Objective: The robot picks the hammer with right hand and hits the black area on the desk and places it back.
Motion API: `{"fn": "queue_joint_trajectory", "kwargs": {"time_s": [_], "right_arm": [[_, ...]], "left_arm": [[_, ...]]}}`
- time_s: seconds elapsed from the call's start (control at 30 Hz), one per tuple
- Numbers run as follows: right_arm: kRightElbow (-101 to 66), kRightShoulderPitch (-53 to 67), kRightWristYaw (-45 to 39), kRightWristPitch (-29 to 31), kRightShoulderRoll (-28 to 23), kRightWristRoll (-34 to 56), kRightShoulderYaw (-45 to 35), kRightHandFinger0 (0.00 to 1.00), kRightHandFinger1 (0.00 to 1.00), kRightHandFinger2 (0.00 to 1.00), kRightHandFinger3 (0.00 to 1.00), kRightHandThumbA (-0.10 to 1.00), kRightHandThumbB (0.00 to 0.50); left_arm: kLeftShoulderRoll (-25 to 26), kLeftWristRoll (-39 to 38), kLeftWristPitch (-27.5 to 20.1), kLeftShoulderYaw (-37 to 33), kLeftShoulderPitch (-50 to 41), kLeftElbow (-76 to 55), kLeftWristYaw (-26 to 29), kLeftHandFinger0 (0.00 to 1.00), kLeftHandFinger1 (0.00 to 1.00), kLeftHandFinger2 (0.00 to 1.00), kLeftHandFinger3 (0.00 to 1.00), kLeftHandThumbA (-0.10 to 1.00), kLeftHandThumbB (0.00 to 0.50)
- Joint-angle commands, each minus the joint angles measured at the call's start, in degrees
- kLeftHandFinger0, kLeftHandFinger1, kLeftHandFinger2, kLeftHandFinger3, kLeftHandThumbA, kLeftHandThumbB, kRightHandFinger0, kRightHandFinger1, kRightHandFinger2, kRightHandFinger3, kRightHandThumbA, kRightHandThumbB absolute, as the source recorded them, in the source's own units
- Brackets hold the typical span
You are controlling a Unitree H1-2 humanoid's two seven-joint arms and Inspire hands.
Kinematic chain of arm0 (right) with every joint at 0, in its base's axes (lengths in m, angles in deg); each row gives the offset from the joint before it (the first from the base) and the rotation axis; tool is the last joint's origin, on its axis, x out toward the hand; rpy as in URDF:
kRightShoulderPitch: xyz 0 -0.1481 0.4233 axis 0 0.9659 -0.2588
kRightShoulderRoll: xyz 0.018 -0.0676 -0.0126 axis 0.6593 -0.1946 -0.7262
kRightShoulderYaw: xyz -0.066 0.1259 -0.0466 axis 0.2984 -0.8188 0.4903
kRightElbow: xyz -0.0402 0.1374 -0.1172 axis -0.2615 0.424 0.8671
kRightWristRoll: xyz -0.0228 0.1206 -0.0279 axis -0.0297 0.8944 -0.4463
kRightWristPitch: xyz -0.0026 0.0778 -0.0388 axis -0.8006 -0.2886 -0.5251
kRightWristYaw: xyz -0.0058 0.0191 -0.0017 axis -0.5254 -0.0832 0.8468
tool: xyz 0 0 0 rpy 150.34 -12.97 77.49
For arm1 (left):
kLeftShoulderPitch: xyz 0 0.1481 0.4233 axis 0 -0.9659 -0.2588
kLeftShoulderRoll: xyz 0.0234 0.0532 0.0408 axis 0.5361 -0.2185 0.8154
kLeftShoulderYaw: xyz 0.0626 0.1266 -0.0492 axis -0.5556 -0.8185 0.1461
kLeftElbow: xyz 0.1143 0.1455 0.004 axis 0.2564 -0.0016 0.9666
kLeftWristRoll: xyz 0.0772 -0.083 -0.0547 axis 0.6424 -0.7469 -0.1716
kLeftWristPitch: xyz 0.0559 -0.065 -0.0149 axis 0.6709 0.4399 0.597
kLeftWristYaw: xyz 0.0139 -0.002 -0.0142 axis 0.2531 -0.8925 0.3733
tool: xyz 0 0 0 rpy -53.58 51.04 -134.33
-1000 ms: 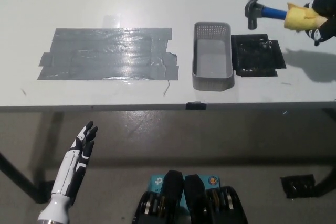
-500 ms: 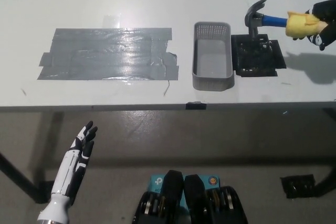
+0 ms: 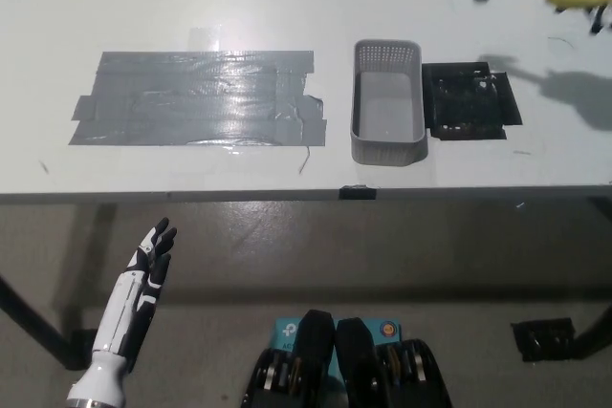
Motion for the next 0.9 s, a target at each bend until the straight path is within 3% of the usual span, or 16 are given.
{"fn": "queue_joint_trajectory", "kwargs": {"time_s": [0.0, 0.07, 0.13, 0.23, 0.3, 0.33, 0.37, 0.5, 0.53, 0.57, 0.6, 0.67, 0.7, 0.77, 0.83, 0.87], "right_arm": [[0.1, -6.8, 2.8, -0.9, -4.0, 2.8, -4.3, 0.05, 0.60, 0.98, 0.62, -0.10, 0.191], [-0.7, -5.0, 2.2, -0.7, -3.4, 2.8, -4.4, 0.01, 0.58, 0.99, 0.63, -0.10, 0.191], [-1.9, -3.4, 2.6, 1.3, -3.1, 1.9, -3.5, 0.06, 0.65, 1.00, 0.64, -0.10, 0.185], [-1.5, -0.7, 2.4, -0.2, -1.8, 2.6, -3.6, 0.04, 0.65, 1.00, 0.71, -0.10, 0.143], [-0.3, 0.0, 2.0, 0.6, -1.3, 3.0, -3.5, 0.08, 0.70, 1.00, 0.93, -0.10, 0.104], [0.0, 1.4, 2.4, 1.9, -0.9, 2.3, -2.6, 0.08, 0.67, 1.00, 1.00, -0.10, 0.090], [0.9, 2.6, 3.2, 2.6, -0.2, 1.3, -1.6, 0.07, 0.64, 1.00, 1.00, -0.10, 0.106], [6.1, 5.9, 6.4, 5.3, 2.7, -2.9, 4.0, 0.02, 0.61, 1.00, 0.91, -0.10, 0.129], [6.3, 6.8, 7.2, 4.5, 3.6, -4.0, 5.4, 0.00, 0.60, 0.98, 0.85, -0.10, 0.161], [6.0, 8.2, 8.7, 5.7, 4.2, -6.0, 7.7, 0.01, 0.56, 0.91, 0.76, -0.10, 0.136], [6.9, 8.5, 9.2, 6.0, 4.7, -6.3, 8.6, 0.00, 0.50, 0.85, 0.62, -0.10, 0.143], [8.3, 9.5, 10.3, 8.4, 5.8, -7.0, 10.6, 0.00, 0.44, 0.80, 0.50, -0.10, 0.170], [9.2, 9.8, 10.8, 8.9, 6.4, -7.2, 11.3, 0.00, 0.40, 0.79, 0.47, -0.10, 0.182], [10.5, 10.1, 11.8, 9.0, 7.4, -8.3, 12.9, 0.00, 0.38, 0.78, 0.54, -0.10, 0.198], [11.2, 10.5, 13.0, 9.9, 8.0, -9.5, 14.8, 0.02, 0.47, 0.83, 0.61, -0.10, 0.193], [11.5, 10.4, 13.2, 10.5, 8.0, -9.6, 15.2, 0.01, 0.50, 0.82, 0.56, -0.10, 0.200]], "left_arm": [[1.1, 0.4, -1.2, 0.1, 1.0, -2.0, -0.2, 1.00, 1.00, 1.00, 1.00, 1.00, 0.035], [1.0, 0.4, -1.2, 0.1, 1.2, -2.0, -0.2, 1.00, 1.00, 1.00, 1.00, 1.00, 0.029], [1.0, 0.2, -0.9, 0.1, 1.2, -2.2, -0.3, 1.00, 1.00, 1.00, 1.00, 1.00, 0.036], [0.9, 0.7, -1.2, 0.0, 1.4, -2.0, -0.1, 1.00, 1.00, 1.00, 1.00, 1.00, 0.023], [0.9, 0.6, -1.2, 0.1, 1.4, -2.0, -0.1, 1.00, 1.00, 1.00, 1.00, 1.00, 0.022], [0.9, 0.5, -1.0, 0.1, 1.4, -2.1, -0.2, 1.00, 1.00, 1.00, 1.00, 1.00, 0.022], [0.9, 0.5, -1.1, 0.1, 1.4, -2.1, -0.2, 1.00, 1.00, 1.00, 1.00, 1.00, 0.023], [0.9, 0.4, -0.9, 0.1, 1.5, -2.0, -0.2, 1.00, 1.00, 1.00, 1.00, 1.00, 0.029], [0.9, 0.5, -0.8, 0.1, 1.5, -2.2, -0.2, 1.00, 1.00, 1.00, 1.00, 1.00, 0.029], [1.0, 0.6, -1.1, 0.0, 1.6, -2.1, -0.2, 1.00, 1.00, 1.00, 1.00, 1.00, 0.025], [1.0, 0.8, -1.3, 0.0, 1.6, -2.0, -0.2, 1.00, 1.00, 1.00, 1.00, 1.00, 0.017], [1.1, 0.8, -1.1, 0.1, 1.5, -2.3, -0.1, 1.00, 1.00, 1.00, 1.00, 1.00, 0.023], [1.1, 0.9, -1.2, 0.1, 1.5, -2.3, -0.1, 1.00, 1.00, 1.00, 1.00, 1.00, 0.022], [1.1, 0.9, -1.0, 0.2, 1.7, -2.3, 0.0, 1.00, 1.00, 1.00, 1.00, 1.00, 0.024], [1.0, 0.7, -0.9, 0.3, 1.6, -2.5, 0.0, 1.00, 1.00, 1.00, 1.00, 1.00, 0.022], [1.1, 0.8, -1.1, 0.3, 1.6, -2.6, 0.0, 1.00, 1.00, 1.00, 1.00, 1.00, 0.016]]}}
